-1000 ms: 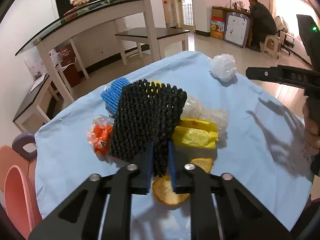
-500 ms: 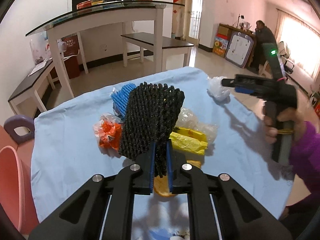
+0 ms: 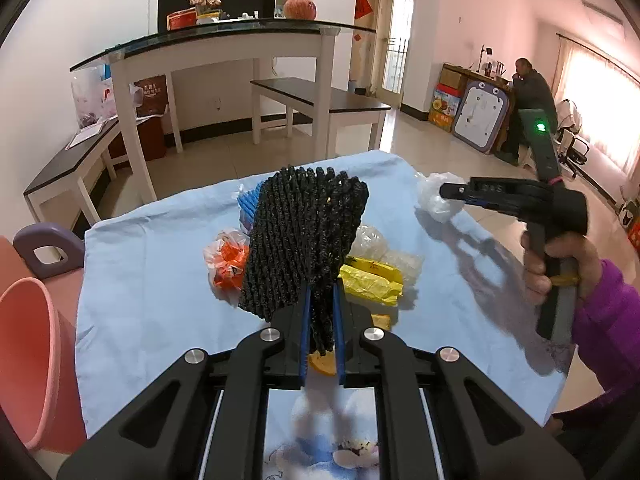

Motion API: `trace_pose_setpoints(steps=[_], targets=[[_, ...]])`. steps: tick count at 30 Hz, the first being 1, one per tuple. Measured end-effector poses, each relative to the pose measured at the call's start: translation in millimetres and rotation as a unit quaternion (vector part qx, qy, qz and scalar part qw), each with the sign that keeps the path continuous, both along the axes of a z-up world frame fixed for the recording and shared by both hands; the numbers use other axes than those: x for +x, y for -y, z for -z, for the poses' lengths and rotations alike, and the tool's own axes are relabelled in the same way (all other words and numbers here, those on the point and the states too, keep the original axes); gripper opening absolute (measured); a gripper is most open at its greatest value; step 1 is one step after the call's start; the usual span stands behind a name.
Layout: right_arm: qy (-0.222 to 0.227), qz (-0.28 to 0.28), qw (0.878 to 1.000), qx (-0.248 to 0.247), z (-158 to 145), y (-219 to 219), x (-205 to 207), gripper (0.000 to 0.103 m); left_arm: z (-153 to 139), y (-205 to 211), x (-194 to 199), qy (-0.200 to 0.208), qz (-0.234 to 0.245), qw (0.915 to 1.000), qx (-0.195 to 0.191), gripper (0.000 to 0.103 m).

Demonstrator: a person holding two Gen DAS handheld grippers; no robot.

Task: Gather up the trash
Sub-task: 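Grasp the black mesh net with the left tool while the right tool grasps the clear plastic bag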

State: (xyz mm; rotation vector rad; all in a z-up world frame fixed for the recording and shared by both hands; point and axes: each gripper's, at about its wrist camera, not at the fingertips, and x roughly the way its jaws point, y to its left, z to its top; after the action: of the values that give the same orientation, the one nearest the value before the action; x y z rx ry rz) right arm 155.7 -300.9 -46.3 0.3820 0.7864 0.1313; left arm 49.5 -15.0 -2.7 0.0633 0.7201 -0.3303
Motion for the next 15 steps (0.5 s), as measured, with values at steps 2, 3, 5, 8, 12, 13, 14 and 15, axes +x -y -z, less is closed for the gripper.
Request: trace_pose_setpoints(steps=[2, 3, 5, 8, 12, 13, 14, 15], targets=[[0.008, -0.012, 1.000, 0.000, -9.5, -7.1, -13.0, 0.024, -2.2, -0.7, -3.0, 0.005, -0.001, 1.0000, -0.002, 0.010], [0.013, -0.017, 1.000, 0.001, -14.5, -11.8, -19.7, 0.024, -3.9, -1.1, -5.6, 0.008, -0.002, 1.0000, -0.003, 0.010], [0.021, -0.029, 0.999, 0.005, -22.3, -19.5, -31.5, 0.024, -6.4, -3.2, -8.8, 0.012, -0.005, 0.9999, -0.004, 0.010], [0.023, -0.050, 0.998, 0.005, -30.6, -33.1, -46.5, 0.024, -8.3, -6.9, -11.8, 0.011, -0.014, 0.9998, -0.005, 0.010], [0.022, -0.067, 0.997, 0.007, -38.5, -47.0, -67.8, 0.024, -10.2, -11.7, -17.9, 0.013, -0.023, 0.9996, -0.012, 0.010], [0.022, -0.072, 0.997, 0.007, -40.0, -50.1, -73.2, 0.024, -11.3, -12.9, -20.0, 0.015, -0.025, 0.9995, -0.014, 0.010], [0.022, -0.075, 0.997, 0.007, -41.4, -52.2, -76.5, 0.024, -12.3, -14.2, -20.1, 0.015, -0.025, 0.9994, -0.015, 0.010], [0.023, -0.079, 0.997, 0.004, -42.9, -55.0, -80.4, 0.024, -12.9, -14.6, -21.5, 0.016, -0.026, 0.9994, -0.016, 0.010]])
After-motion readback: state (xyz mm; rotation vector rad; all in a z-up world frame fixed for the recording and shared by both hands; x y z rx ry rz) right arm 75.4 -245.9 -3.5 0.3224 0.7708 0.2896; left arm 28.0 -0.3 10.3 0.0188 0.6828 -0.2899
